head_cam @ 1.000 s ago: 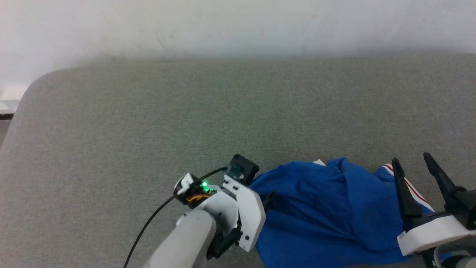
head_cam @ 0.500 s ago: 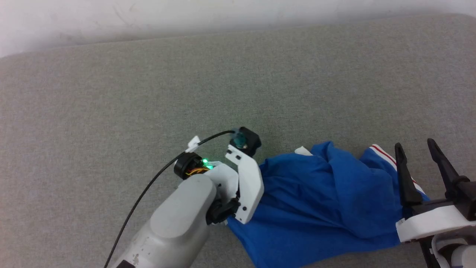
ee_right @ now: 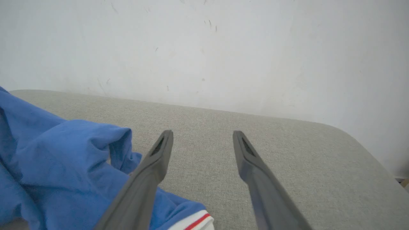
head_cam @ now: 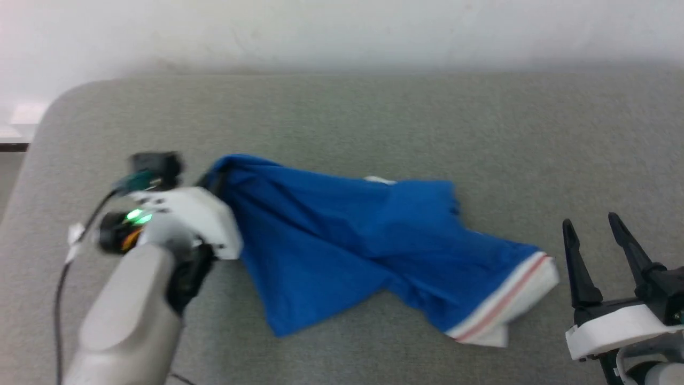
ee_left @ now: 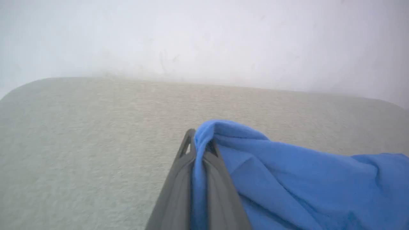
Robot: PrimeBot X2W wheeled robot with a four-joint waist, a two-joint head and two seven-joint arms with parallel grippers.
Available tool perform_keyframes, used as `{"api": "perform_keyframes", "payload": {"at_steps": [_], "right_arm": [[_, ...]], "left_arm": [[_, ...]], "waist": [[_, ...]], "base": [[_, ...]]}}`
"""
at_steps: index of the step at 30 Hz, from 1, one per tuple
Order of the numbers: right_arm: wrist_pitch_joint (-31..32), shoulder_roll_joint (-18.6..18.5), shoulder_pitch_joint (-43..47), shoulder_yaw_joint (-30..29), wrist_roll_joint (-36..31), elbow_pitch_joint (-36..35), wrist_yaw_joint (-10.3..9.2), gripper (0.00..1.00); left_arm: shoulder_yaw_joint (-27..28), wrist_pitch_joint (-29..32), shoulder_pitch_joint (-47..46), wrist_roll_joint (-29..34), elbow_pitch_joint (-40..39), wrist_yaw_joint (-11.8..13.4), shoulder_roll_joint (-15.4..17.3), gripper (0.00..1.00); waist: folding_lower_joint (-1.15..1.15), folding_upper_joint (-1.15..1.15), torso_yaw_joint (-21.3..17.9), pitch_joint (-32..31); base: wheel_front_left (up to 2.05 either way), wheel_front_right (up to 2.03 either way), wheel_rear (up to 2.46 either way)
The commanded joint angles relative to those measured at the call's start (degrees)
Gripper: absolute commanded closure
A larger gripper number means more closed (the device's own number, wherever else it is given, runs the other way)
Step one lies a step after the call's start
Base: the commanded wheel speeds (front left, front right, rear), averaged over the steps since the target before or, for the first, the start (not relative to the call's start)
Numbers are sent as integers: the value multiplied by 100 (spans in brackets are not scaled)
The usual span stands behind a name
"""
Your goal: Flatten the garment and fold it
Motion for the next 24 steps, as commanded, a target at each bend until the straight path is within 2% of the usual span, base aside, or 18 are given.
{"api": "perform_keyframes", "payload": {"at_steps": [1,2,3,6,8,10,11,12,13,16,19,22,24], "right_arm": [[30,11,66,27,-47,-16,-5,0],[48,18,86,39,-48,-16,-5,0],[48,18,86,39,-48,-16,-5,0],[77,44,117,85,-56,-15,-5,0],[96,57,133,112,-51,5,-5,0],[113,70,157,137,-38,50,-5,0],[127,75,173,153,-32,78,-5,0],[134,81,193,158,-30,107,-5,0],[139,88,213,162,-28,135,-5,0],[192,116,284,170,-28,222,-5,0],[401,150,370,185,28,305,-5,0],[826,151,435,174,112,364,-5,0],[1256,140,424,132,162,430,-5,0]], "left_arm": [[221,-110,307,-112,-111,192,131,100],[355,-129,499,-177,-179,312,204,100],[355,-129,499,-177,-179,312,204,100],[707,-155,1128,-369,-277,614,390,100],[752,-38,1580,-410,-253,794,439,100],[632,200,1989,-483,-260,805,382,100],[570,288,2147,-555,-312,756,312,89],[512,345,2273,-625,-378,698,234,56],[442,337,2364,-633,-464,634,192,0],[369,-108,2469,-522,-769,545,86,0],[356,-1002,2457,-227,-1120,425,57,0],[252,-1894,2421,256,-1427,260,134,0],[271,-2087,2439,439,-1712,125,71,0]], "waist": [[1,0,401,-344],[1,0,437,-359],[1,0,437,-359],[1,0,490,-377],[1,0,506,-382],[1,0,521,-403],[1,0,530,-410],[1,0,549,-433],[1,0,566,-465],[1,0,628,-593],[1,0,711,-767],[1,0,850,-903],[1,0,956,-950]], "base": [[0,0,0],[0,0,0],[0,0,0],[0,0,0],[0,0,0],[0,0,0],[0,0,0],[0,0,0],[0,0,0],[0,0,0],[0,0,0],[0,0,0],[0,0,0]]}}
